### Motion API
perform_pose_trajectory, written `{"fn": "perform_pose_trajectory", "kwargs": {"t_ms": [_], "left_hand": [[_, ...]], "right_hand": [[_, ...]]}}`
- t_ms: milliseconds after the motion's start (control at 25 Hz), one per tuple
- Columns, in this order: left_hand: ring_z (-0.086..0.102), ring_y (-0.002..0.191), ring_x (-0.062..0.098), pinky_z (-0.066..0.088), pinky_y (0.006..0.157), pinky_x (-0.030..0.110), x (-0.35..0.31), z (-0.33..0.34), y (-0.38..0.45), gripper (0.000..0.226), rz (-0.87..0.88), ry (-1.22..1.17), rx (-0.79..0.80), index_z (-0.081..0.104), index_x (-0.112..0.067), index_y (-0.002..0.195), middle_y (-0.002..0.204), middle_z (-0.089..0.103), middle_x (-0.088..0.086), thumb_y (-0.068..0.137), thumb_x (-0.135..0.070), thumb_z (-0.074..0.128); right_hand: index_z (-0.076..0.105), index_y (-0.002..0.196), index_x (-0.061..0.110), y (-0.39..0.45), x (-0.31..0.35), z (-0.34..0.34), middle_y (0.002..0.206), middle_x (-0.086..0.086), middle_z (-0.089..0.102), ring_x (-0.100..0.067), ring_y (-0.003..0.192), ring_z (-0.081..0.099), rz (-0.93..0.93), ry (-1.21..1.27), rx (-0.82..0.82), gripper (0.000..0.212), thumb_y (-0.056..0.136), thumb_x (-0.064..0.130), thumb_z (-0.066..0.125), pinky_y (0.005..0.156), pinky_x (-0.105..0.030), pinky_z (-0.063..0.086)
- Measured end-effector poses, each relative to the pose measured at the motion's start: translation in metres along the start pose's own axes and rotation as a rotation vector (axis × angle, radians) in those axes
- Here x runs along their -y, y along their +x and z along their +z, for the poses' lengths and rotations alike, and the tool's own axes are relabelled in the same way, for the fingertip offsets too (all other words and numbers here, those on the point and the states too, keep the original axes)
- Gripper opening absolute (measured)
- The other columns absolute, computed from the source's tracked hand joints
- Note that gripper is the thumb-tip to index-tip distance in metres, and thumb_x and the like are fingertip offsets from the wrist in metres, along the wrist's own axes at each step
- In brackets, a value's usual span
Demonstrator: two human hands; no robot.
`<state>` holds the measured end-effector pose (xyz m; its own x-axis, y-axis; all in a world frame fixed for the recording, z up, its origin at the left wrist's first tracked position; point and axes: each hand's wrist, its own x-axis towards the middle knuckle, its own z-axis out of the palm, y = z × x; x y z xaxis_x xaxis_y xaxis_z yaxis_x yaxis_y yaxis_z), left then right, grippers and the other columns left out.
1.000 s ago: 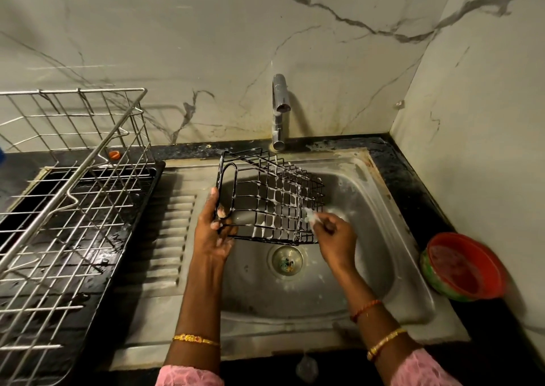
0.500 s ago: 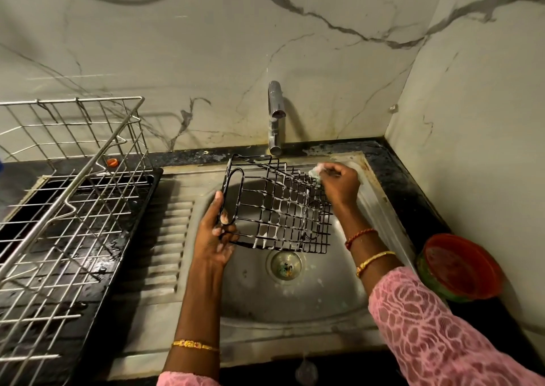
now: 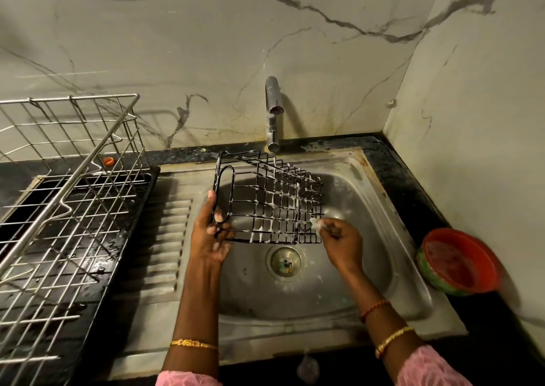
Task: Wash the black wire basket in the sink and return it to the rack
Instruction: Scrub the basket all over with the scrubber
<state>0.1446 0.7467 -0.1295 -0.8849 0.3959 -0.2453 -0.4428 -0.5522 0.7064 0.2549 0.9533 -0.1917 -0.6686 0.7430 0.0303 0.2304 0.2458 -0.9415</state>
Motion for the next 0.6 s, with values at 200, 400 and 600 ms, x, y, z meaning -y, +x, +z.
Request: {"fn": "perform_pose_trajectory", "kwargs": {"t_ms": [200,400,600], "left_hand": [[0.026,0.019,0.003,0.014,0.024,0.010,-0.006,0.006,-0.007,0.056,-0.014,0.035,0.001,0.049,-0.019,0.041,0.025,0.032,-0.004,0.092,-0.041,0.046],[0.024,0.018,0.006,0.008,0.030,0.016,-0.010,0.008,-0.006,0.064,0.005,0.012,0.011,0.049,-0.019,0.038,0.024,0.030,-0.007,0.098,-0.039,0.040],[0.027,0.017,0.006,0.023,0.026,0.010,-0.010,0.001,-0.006,0.064,0.017,-0.003,-0.023,0.046,-0.017,0.036,0.022,0.029,-0.007,0.095,-0.041,0.042]], "right_hand": [[0.068,0.099,0.004,0.065,0.053,0.002,0.090,-0.007,0.068,-0.013,0.077,0.061,-0.123,0.021,-0.057,0.015,0.084,0.009,0.065,0.059,-0.006,0.044],[0.067,0.099,0.007,0.040,0.038,0.008,0.088,0.000,0.065,-0.008,0.075,0.060,-0.113,0.010,-0.016,0.014,0.086,0.009,0.063,0.058,-0.003,0.044],[0.071,0.093,0.011,-0.023,-0.015,0.012,0.093,-0.002,0.068,-0.013,0.083,0.065,-0.048,0.017,0.030,0.013,0.081,0.006,0.069,0.066,-0.002,0.046]]}}
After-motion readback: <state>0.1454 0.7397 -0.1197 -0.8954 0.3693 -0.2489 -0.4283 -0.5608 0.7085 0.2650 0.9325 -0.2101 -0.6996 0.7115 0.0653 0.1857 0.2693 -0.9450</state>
